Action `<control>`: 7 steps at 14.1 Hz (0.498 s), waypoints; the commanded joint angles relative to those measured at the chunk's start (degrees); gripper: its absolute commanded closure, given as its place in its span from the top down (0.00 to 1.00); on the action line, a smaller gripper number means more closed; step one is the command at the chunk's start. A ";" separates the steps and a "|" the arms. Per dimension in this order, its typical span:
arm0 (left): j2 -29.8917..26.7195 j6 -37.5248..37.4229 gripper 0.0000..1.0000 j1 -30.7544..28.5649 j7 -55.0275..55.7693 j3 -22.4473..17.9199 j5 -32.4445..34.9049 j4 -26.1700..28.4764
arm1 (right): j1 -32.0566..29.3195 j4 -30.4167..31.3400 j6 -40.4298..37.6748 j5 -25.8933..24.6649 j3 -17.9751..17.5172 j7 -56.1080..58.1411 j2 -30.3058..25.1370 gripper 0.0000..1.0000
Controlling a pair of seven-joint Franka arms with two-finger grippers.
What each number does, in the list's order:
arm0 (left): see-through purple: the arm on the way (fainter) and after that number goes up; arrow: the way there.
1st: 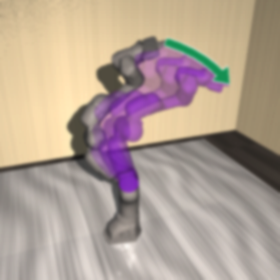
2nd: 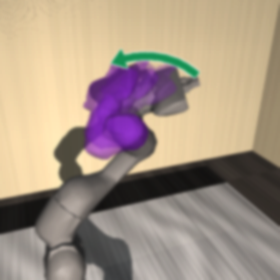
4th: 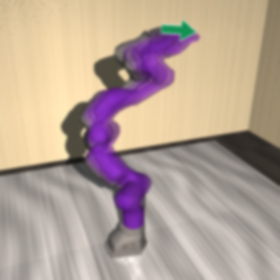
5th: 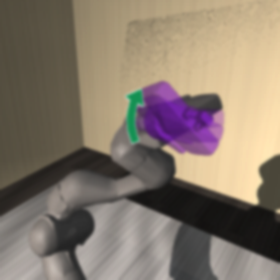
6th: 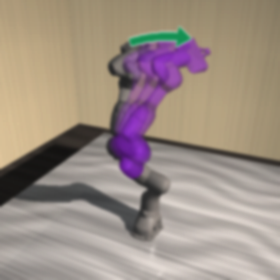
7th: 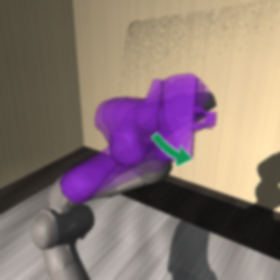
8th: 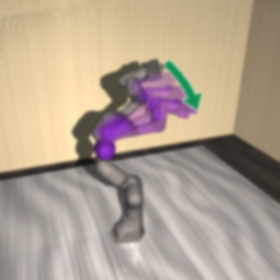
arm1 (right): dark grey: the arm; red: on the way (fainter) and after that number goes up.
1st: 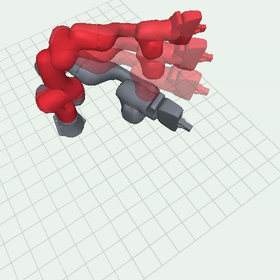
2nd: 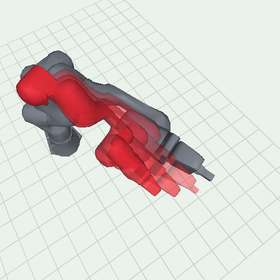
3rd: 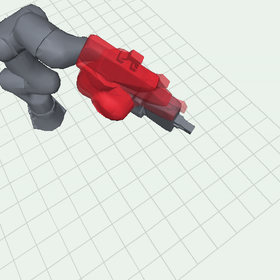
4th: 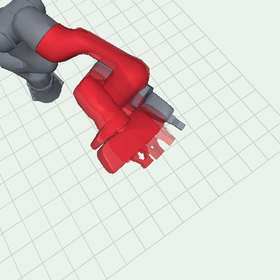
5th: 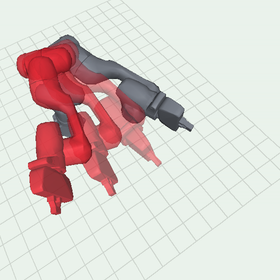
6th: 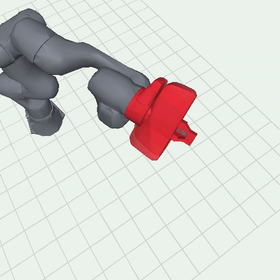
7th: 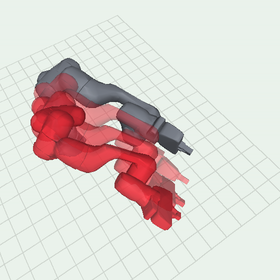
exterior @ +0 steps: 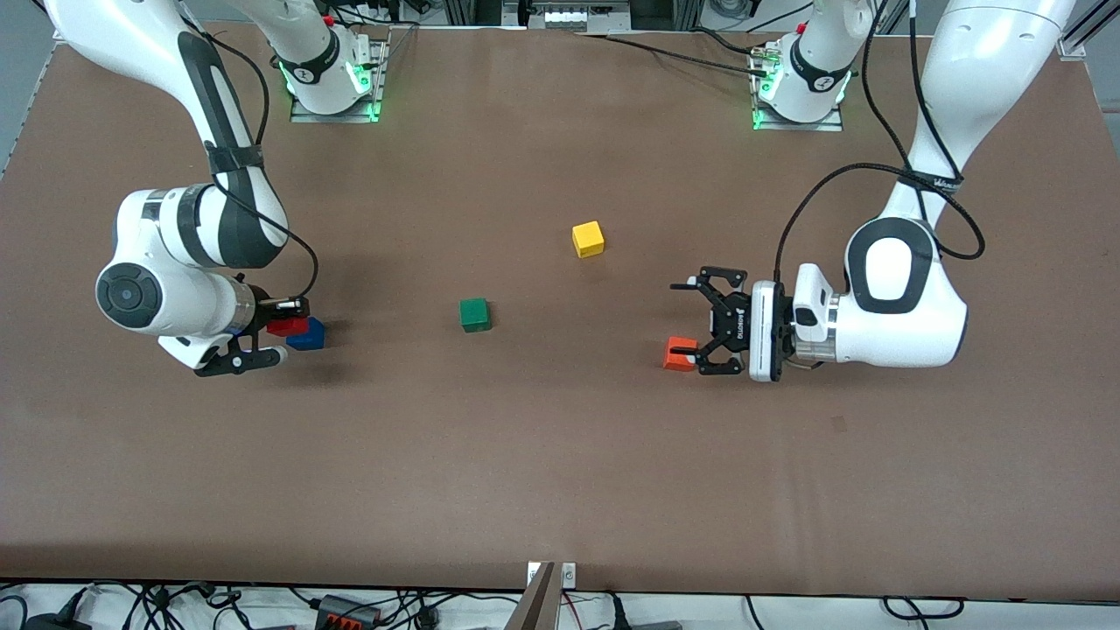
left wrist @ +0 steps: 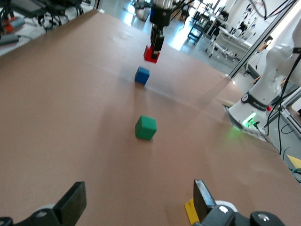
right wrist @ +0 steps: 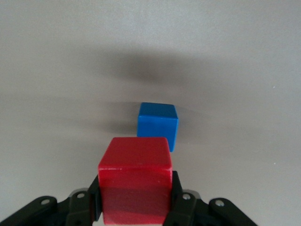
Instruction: Pass red block to right arm, stack on blue
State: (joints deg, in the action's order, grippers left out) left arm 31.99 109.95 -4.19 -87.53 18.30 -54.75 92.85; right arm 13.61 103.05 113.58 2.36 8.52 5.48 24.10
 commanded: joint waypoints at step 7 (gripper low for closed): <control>-0.52 -0.70 1.00 -1.00 3.42 -3.79 12.01 -0.04 | 0.10 7.08 8.06 -3.58 0.44 -1.52 -1.42 0.00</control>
State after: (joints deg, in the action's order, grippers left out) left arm 31.99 109.90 -4.89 -85.14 15.52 -46.35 92.89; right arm 13.62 108.53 120.35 0.66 8.70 5.02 23.89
